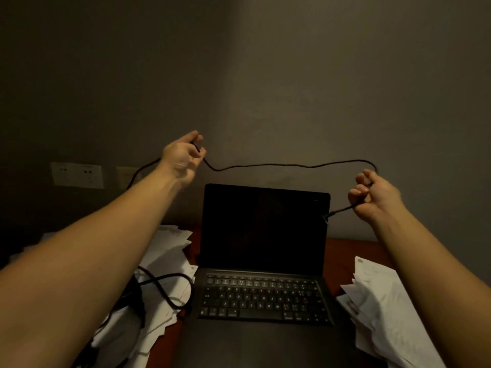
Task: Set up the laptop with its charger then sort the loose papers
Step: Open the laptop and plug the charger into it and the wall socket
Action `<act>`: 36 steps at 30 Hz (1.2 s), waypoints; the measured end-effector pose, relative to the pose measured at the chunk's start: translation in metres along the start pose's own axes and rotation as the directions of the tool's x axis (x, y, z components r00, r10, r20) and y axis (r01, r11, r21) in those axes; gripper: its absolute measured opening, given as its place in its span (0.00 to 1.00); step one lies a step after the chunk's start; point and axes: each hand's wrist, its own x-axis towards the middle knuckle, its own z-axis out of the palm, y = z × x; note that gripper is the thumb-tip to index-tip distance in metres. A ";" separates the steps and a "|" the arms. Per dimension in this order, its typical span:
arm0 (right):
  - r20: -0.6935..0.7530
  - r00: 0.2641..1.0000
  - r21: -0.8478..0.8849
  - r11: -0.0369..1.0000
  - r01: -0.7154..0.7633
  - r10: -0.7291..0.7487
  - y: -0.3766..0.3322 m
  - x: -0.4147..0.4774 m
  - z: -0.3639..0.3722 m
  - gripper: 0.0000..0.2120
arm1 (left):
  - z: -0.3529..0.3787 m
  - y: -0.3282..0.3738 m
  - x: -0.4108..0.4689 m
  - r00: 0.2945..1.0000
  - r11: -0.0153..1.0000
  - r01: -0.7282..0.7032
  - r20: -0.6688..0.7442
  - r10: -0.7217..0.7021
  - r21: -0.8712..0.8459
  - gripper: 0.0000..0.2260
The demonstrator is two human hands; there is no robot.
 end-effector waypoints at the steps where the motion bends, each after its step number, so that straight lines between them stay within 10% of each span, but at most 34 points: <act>1: -0.014 1.000 0.006 1.000 -0.003 0.003 -0.002 0.002 -0.001 0.08 | 0.009 -0.007 0.007 1.000 0.999 -0.007 -0.010 0.007 0.039 0.29; 4: -0.031 0.999 -0.040 0.999 -0.016 0.014 -0.004 0.011 -0.010 0.07 | 0.017 -0.031 0.034 0.999 0.899 -0.043 0.012 0.042 0.436 0.23; 8: -0.011 0.999 -0.160 0.986 -0.054 0.053 0.003 0.015 -0.033 0.09 | -0.003 -0.044 0.044 0.975 -0.040 -0.211 0.207 -0.079 0.977 0.18; 11: 0.012 0.992 -0.242 0.963 -0.120 0.127 0.011 0.012 -0.050 0.07 | -0.013 -0.043 0.042 0.978 -0.240 -0.177 0.197 0.061 0.954 0.22; 17: 0.025 0.969 -0.373 0.902 -0.218 0.245 0.031 -0.015 -0.065 0.10 | -0.026 -0.034 0.033 0.961 -0.299 -0.146 0.207 0.182 0.943 0.21; 23: -0.027 0.925 -0.320 0.874 -0.367 0.378 0.050 -0.025 -0.075 0.11 | 0.012 -0.061 -0.030 0.836 -0.223 -0.426 0.476 0.274 0.877 0.17; 30: 0.010 0.913 -0.224 0.891 -0.396 0.408 0.066 -0.044 -0.077 0.12 | 0.040 -0.162 -0.134 0.737 0.153 -0.506 0.518 -0.434 0.849 0.13; 36: -0.005 0.906 -0.550 0.755 -0.356 0.424 0.074 -0.041 -0.093 0.16 | 0.050 -0.213 -0.167 0.728 0.322 -0.318 0.448 -0.520 0.891 0.12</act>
